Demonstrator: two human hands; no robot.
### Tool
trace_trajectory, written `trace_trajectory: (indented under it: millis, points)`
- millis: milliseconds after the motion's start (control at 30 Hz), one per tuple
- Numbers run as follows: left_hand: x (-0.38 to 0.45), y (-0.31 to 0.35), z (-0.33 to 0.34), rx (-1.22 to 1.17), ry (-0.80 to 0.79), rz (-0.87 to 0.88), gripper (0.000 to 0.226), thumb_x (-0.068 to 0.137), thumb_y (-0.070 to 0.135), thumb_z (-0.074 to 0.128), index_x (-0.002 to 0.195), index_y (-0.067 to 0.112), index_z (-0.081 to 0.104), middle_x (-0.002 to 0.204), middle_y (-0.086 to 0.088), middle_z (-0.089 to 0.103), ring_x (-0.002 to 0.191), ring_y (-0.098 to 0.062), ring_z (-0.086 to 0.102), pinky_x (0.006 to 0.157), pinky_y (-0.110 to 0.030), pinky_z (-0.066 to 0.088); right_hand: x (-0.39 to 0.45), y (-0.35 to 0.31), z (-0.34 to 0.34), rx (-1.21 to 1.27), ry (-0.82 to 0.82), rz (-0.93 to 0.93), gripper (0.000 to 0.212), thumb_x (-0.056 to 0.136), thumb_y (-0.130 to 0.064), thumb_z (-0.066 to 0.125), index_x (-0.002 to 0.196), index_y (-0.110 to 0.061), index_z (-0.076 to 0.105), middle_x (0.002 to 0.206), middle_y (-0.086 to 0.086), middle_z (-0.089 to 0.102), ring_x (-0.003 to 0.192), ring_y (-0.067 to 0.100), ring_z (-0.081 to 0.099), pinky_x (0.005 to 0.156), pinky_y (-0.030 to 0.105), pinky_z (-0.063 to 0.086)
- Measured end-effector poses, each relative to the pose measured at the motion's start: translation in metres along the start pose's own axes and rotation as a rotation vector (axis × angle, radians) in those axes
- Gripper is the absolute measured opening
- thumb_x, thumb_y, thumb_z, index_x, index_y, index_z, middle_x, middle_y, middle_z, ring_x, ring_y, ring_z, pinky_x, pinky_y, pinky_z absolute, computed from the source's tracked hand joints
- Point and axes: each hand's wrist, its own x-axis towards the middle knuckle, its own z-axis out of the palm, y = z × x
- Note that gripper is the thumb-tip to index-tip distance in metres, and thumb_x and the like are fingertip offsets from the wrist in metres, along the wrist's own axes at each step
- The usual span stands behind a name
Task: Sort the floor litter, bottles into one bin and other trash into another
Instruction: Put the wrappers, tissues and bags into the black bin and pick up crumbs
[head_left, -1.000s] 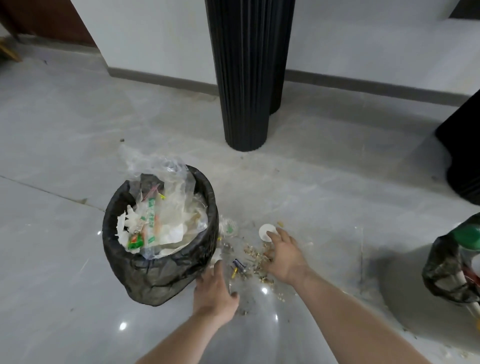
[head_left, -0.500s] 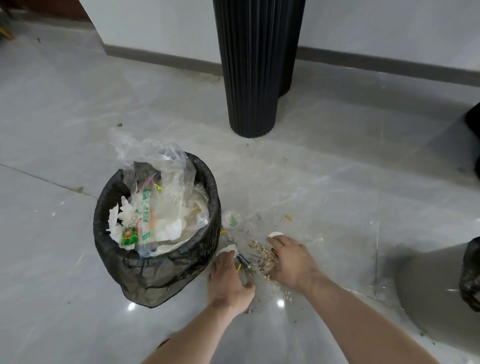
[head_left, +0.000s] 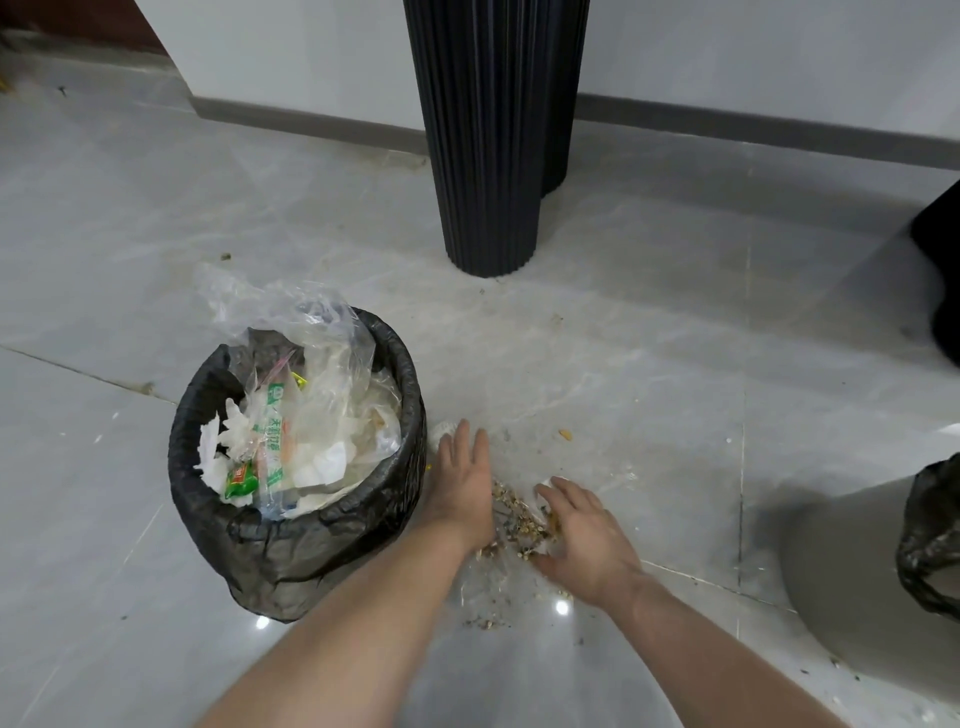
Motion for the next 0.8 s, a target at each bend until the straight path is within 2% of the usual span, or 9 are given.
trace_trajectory:
  millis: [100,167,233,300,367,400,500,633,800]
  points:
    - [0.019,0.005,-0.007,0.037,-0.073,-0.066,0.127,0.079,0.003,0.079,0.158,0.015,-0.021,0.162,-0.009,-0.036,0.152,-0.037,-0.021,0.126,-0.046,0.011,0.004,0.001,0.002,0.02,0.026,0.028,0.099,0.078,-0.053,0.076,0.158,-0.028,0.022,0.166,-0.003,0.015,0.152,0.019,0.014,0.123,0.035,0.022]
    - [0.029,0.005,-0.005,0.065,-0.122,-0.092,0.127,0.08,0.007,0.08,0.158,0.014,-0.021,0.162,-0.013,-0.035,0.152,-0.04,-0.021,0.127,-0.046,0.004,0.005,0.001,0.004,0.005,0.029,0.033,0.098,0.079,-0.051,0.076,0.158,-0.027,0.023,0.165,-0.002,0.018,0.152,0.02,0.016,0.122,0.035,0.022]
    - [0.033,0.002,-0.002,0.081,-0.146,-0.09,0.124,0.078,0.01,0.082,0.16,0.014,-0.012,0.165,-0.014,-0.024,0.153,-0.04,-0.01,0.127,-0.045,0.01,0.005,0.001,0.007,-0.002,0.04,0.03,0.094,0.081,-0.048,0.075,0.157,-0.026,0.025,0.164,-0.001,0.021,0.151,0.019,0.018,0.122,0.033,0.023]
    - [0.032,-0.001,0.002,0.092,-0.116,-0.052,0.114,0.072,0.008,0.085,0.158,0.014,0.009,0.165,-0.014,-0.003,0.149,-0.038,0.011,0.123,-0.043,0.025,0.003,0.001,0.011,-0.007,0.046,0.018,0.088,0.083,-0.046,0.072,0.156,-0.026,0.027,0.162,-0.003,0.024,0.149,0.018,0.02,0.121,0.032,0.024]
    - [0.025,-0.006,0.007,0.102,-0.046,0.009,0.094,0.067,0.003,0.085,0.144,0.016,0.032,0.15,-0.01,0.024,0.133,-0.032,0.032,0.112,-0.039,0.041,0.001,0.001,0.014,-0.006,0.058,0.007,0.082,0.084,-0.044,0.07,0.154,-0.026,0.03,0.159,-0.005,0.029,0.146,0.017,0.024,0.119,0.031,0.026]
    - [0.021,-0.009,0.01,0.108,-0.015,0.042,0.088,0.066,0.002,0.085,0.138,0.018,0.036,0.141,-0.006,0.032,0.126,-0.029,0.038,0.106,-0.038,0.044,0.0,0.001,0.014,-0.007,0.068,0.002,0.08,0.084,-0.043,0.069,0.153,-0.026,0.032,0.157,-0.006,0.032,0.145,0.016,0.026,0.118,0.03,0.027]
    - [0.009,-0.015,0.017,0.117,0.05,0.121,0.084,0.066,-0.003,0.08,0.136,0.02,0.039,0.133,-0.002,0.04,0.12,-0.024,0.04,0.102,-0.034,0.043,-0.002,-0.003,0.016,-0.01,0.086,-0.003,0.073,0.085,-0.041,0.069,0.15,-0.027,0.038,0.15,-0.009,0.039,0.138,0.015,0.033,0.116,0.027,0.029]
    - [0.003,-0.021,0.023,0.026,0.066,0.091,0.092,0.064,-0.014,0.07,0.141,0.023,0.036,0.142,0.0,0.03,0.135,-0.029,0.026,0.11,-0.037,0.04,-0.004,-0.007,0.021,0.0,0.097,0.005,0.068,0.088,-0.036,0.068,0.149,-0.027,0.041,0.147,-0.01,0.042,0.135,0.015,0.036,0.115,0.026,0.029]
    - [-0.002,-0.024,0.026,-0.001,0.078,0.077,0.078,0.074,-0.007,0.075,0.138,0.025,0.042,0.135,0.0,0.038,0.122,-0.025,0.041,0.1,-0.033,0.043,-0.006,-0.007,0.021,0.008,0.119,0.034,0.059,0.091,-0.02,0.066,0.146,-0.028,0.045,0.143,-0.01,0.047,0.133,0.014,0.041,0.114,0.025,0.032]
